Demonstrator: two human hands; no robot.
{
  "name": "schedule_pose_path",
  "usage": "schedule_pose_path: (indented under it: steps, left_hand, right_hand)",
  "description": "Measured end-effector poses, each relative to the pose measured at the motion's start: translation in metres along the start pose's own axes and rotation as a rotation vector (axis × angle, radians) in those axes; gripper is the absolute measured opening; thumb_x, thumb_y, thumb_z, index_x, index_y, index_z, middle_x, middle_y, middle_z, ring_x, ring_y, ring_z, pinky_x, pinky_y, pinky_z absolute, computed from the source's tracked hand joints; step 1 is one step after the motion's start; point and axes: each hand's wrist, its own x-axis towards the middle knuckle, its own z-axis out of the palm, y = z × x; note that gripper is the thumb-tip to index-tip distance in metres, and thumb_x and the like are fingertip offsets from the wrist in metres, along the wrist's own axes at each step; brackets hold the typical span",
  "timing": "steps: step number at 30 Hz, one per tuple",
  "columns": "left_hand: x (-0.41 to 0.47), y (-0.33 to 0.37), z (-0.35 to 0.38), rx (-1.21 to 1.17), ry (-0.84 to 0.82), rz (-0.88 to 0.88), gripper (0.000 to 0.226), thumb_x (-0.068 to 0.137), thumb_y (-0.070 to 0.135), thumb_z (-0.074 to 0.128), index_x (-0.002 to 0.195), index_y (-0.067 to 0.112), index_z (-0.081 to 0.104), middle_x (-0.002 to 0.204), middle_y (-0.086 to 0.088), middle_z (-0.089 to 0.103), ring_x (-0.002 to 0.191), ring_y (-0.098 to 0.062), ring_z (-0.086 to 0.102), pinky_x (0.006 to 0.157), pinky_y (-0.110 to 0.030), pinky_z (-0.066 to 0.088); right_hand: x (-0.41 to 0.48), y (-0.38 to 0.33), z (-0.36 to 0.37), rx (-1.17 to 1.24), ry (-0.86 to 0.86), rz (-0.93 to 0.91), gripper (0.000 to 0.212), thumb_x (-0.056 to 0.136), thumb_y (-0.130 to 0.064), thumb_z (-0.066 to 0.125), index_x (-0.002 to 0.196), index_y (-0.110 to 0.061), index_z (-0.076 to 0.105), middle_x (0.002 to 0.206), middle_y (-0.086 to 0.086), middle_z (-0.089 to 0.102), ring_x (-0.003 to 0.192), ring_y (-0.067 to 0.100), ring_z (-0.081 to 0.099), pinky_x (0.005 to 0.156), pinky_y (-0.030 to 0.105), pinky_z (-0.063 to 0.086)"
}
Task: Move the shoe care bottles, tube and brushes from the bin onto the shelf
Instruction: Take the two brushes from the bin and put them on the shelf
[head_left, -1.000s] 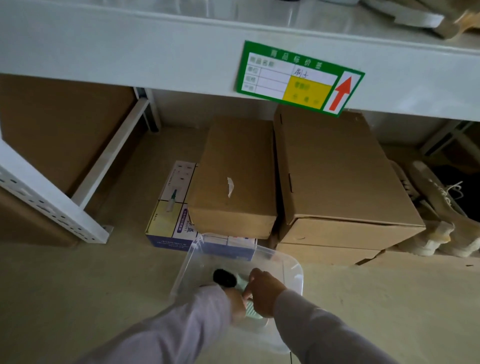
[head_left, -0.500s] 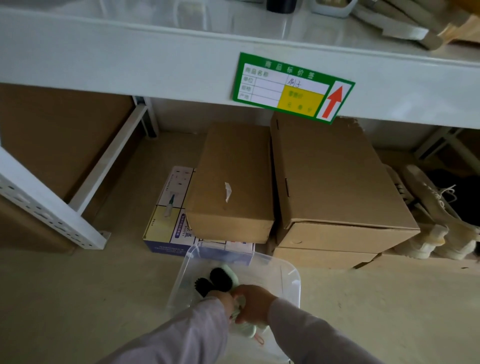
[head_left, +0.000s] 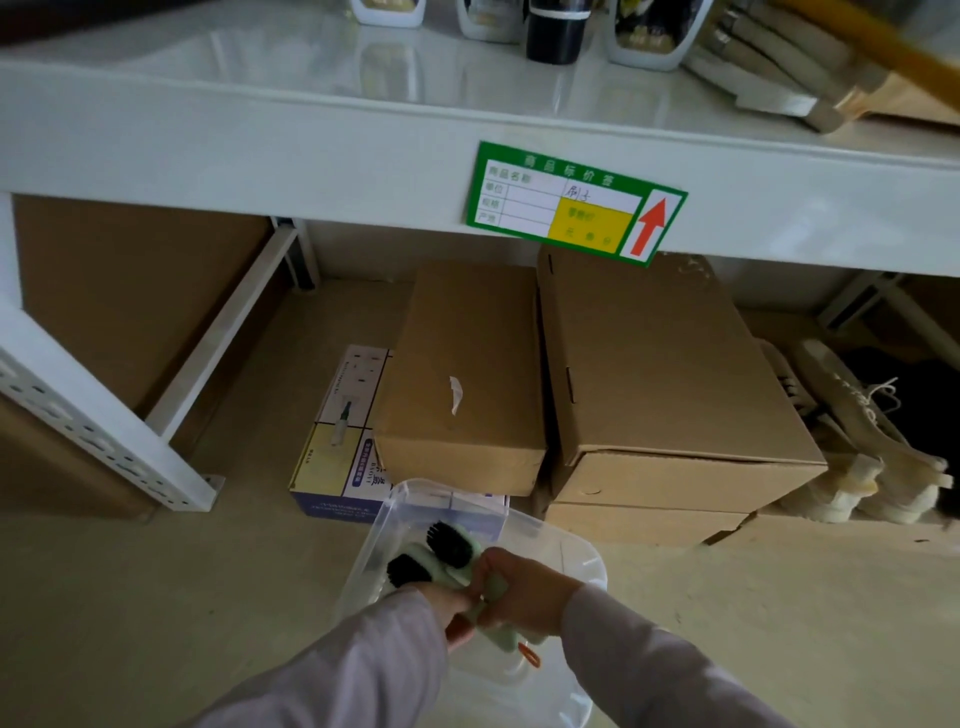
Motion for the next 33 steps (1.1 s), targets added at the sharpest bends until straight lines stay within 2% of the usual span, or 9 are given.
schedule_pose_path:
  steps: [4,8,12,15,18,20,23,29,33]
  left_hand:
    - [-0.01,0.001,-0.001,-0.11,-0.023,-0.047,0.014,0.082,-0.007,0.062,0.07,-0.003,0.056,0.066,-0.018,0.06,0.057,-0.026,0.058,0.054,-0.034,0.053]
    - [-0.033,0.005,-0.004,-0.249,-0.057,-0.104,0.009,0.082,-0.006,0.063,0.078,-0.005,0.054,0.063,-0.021,0.064,0.035,-0.025,0.061,0.03,-0.026,0.05]
    - [-0.056,0.008,-0.005,-0.214,-0.102,-0.099,0.02,0.077,0.002,0.071,0.086,-0.007,0.055,0.071,-0.024,0.066,0.061,-0.029,0.061,0.04,-0.029,0.055]
    - [-0.067,0.008,-0.008,-0.042,-0.083,0.029,0.019,0.076,0.002,0.072,0.084,-0.009,0.06,0.052,-0.019,0.065,0.061,-0.029,0.059,0.064,-0.039,0.054]
    - [-0.093,0.014,-0.017,0.047,-0.177,0.128,0.019,0.083,-0.003,0.063,0.099,-0.011,0.056,0.055,-0.019,0.063,0.055,-0.027,0.059,0.043,-0.028,0.051]
    - [-0.112,0.02,-0.026,0.091,-0.252,0.245,0.023,0.087,-0.002,0.058,0.106,-0.009,0.048,0.058,-0.017,0.06,0.048,-0.025,0.061,0.038,-0.023,0.047]
    - [-0.139,0.031,-0.036,0.193,-0.213,0.53,0.02,0.09,0.0,0.052,0.08,0.008,0.037,0.069,-0.012,0.05,0.052,-0.021,0.06,0.038,-0.022,0.043]
    - [-0.193,0.054,-0.041,0.442,-0.117,1.102,0.026,0.093,0.019,0.047,0.07,0.027,0.04,0.062,-0.008,0.065,0.052,-0.009,0.055,0.055,-0.024,0.048]
    - [-0.22,0.071,-0.046,0.543,0.016,1.459,0.019,0.079,0.047,0.05,0.067,0.037,0.039,0.07,-0.004,0.052,0.054,-0.008,0.046,0.052,-0.022,0.04]
  right_hand:
    - [-0.004,-0.005,-0.003,0.045,-0.011,0.066,0.051,0.077,-0.026,0.066,0.12,-0.032,0.039,0.107,0.002,0.05,0.094,0.022,0.051,0.07,0.026,0.047]
    - [-0.006,-0.003,-0.006,0.147,0.087,0.091,0.046,0.077,-0.045,0.063,0.115,-0.032,0.041,0.094,0.0,0.056,0.086,0.02,0.056,0.068,0.024,0.048]
    - [-0.021,-0.007,-0.016,0.016,0.293,0.078,0.033,0.088,-0.032,0.047,0.118,-0.02,0.048,0.066,-0.01,0.051,0.062,0.012,0.054,0.057,0.021,0.043]
    - [-0.042,-0.013,-0.032,-0.001,0.269,0.077,0.021,0.085,-0.028,0.051,0.096,-0.015,0.063,0.056,-0.007,0.054,0.048,0.005,0.053,0.052,0.017,0.043]
    - [-0.067,-0.021,-0.046,0.117,0.324,-0.019,0.017,0.085,-0.028,0.054,0.069,-0.027,0.06,0.048,-0.007,0.056,0.033,0.0,0.045,0.042,0.015,0.038]
    - [-0.084,-0.028,-0.053,0.231,0.384,-0.144,0.017,0.087,-0.022,0.053,0.07,-0.023,0.06,0.045,-0.007,0.056,0.038,0.004,0.046,0.045,0.017,0.038]
    - [-0.107,-0.047,-0.062,0.357,0.461,-0.342,0.015,0.083,-0.021,0.052,0.07,-0.018,0.058,0.051,-0.005,0.056,0.045,0.009,0.047,0.047,0.018,0.038]
    - [-0.138,-0.077,-0.081,0.508,0.561,-0.636,0.01,0.077,-0.026,0.056,0.078,-0.025,0.065,0.066,-0.01,0.058,0.065,0.003,0.049,0.06,0.013,0.04]
    - [-0.158,-0.1,-0.095,0.473,0.627,-0.802,0.033,0.065,-0.064,0.066,0.088,-0.04,0.067,0.083,-0.011,0.065,0.08,0.003,0.056,0.075,0.019,0.046]
